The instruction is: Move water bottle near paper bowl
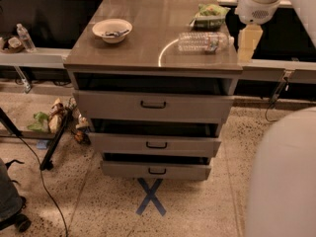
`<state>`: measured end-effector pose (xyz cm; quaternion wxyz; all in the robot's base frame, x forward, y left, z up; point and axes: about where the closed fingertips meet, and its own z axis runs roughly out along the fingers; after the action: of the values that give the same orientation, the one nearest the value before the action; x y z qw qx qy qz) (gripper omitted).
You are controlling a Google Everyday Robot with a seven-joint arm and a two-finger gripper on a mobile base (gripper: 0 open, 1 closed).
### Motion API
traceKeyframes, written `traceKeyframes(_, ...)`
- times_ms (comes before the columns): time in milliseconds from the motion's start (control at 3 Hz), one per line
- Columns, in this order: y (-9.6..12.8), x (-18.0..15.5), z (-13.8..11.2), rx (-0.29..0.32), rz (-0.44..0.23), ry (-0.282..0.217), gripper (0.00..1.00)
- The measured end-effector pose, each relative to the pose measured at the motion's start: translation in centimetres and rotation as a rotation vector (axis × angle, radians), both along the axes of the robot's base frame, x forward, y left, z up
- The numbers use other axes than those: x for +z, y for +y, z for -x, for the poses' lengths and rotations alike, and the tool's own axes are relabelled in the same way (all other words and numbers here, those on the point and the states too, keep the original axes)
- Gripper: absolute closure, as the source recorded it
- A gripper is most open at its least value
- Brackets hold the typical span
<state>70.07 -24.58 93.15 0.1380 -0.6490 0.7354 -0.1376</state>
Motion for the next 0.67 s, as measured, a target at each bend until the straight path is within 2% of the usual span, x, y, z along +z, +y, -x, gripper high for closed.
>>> traceKeyframes(333, -0.7, -3.6, -3.1, -0.023, 0.007, 0.067, 0.00)
traceKeyframes(667, -0.1, -3.1, -6.6, -0.031, -0.058, -0.015, 0.00)
